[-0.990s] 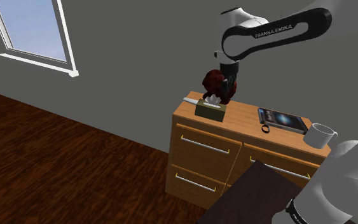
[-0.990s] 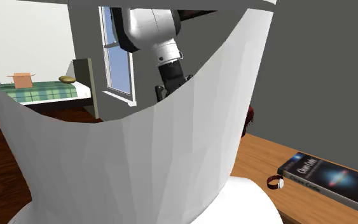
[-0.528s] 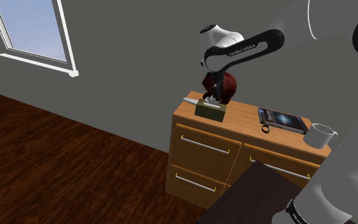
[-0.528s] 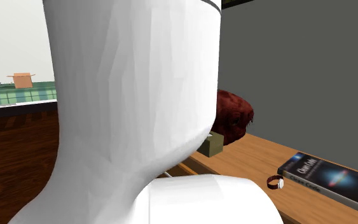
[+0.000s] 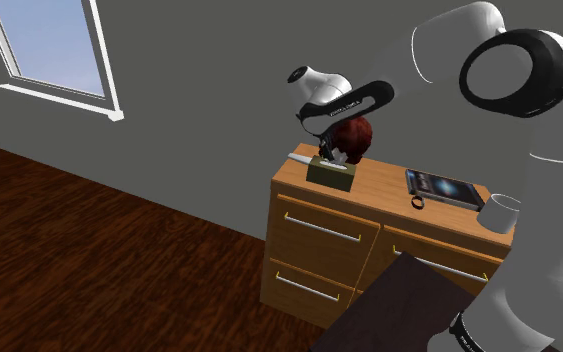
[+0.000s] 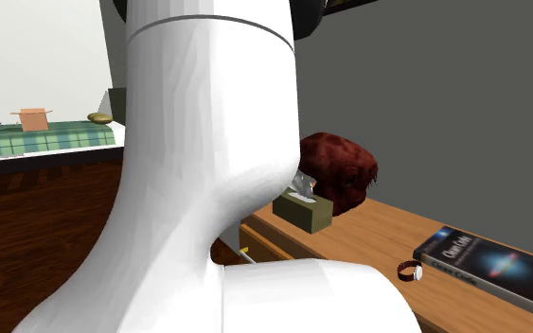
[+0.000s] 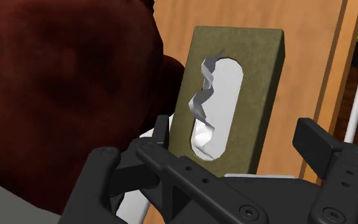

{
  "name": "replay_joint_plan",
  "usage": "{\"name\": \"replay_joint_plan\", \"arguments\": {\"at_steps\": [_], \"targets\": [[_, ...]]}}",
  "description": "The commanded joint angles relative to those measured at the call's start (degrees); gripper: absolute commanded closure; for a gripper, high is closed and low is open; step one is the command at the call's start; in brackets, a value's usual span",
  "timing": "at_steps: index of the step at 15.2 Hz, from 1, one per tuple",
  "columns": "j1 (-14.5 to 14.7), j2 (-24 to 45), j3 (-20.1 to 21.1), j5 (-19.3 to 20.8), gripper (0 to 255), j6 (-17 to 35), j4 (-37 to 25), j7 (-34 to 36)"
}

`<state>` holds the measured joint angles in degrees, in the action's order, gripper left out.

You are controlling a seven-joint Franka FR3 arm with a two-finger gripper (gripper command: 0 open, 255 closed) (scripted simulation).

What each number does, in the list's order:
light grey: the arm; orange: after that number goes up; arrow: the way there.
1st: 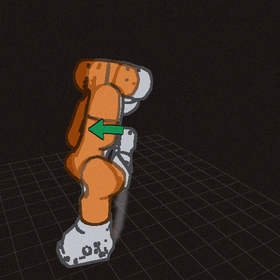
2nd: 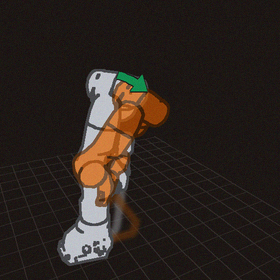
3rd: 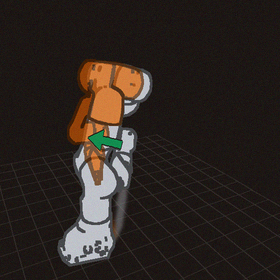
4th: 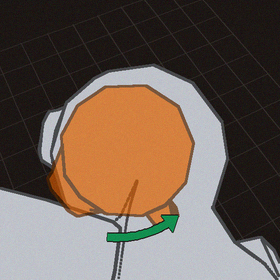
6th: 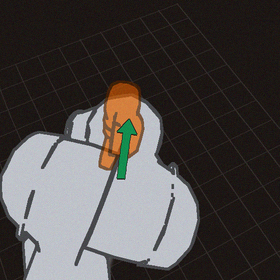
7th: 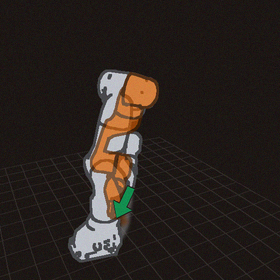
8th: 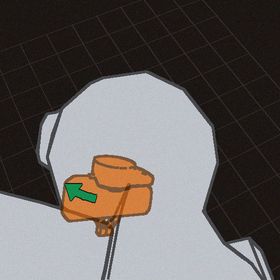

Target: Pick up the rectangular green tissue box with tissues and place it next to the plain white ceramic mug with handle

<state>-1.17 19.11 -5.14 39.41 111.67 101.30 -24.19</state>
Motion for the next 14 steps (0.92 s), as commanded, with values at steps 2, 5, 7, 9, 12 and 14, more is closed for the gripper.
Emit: {"name": "replay_joint_plan", "arguments": {"at_steps": [2, 5, 7, 9, 12, 14], "targets": [[-0.2, 5.3, -0.7, 2.8, 0, 1.2, -4.1, -1.2], [-0.9, 6.1, -1.1, 3.2, 0, 3.0, -3.3, -1.0], [-1.3, 6.6, -1.4, 3.6, 0, 4.2, -2.9, -0.8], [-1.7, 7.0, -1.6, 3.8, 0, 5.1, -2.6, -0.6], [-1.7, 7.0, -1.6, 3.8, 0, 5.1, -2.6, -0.6], [-1.7, 7.0, -1.6, 3.8, 0, 5.1, -2.6, -0.6]]}}
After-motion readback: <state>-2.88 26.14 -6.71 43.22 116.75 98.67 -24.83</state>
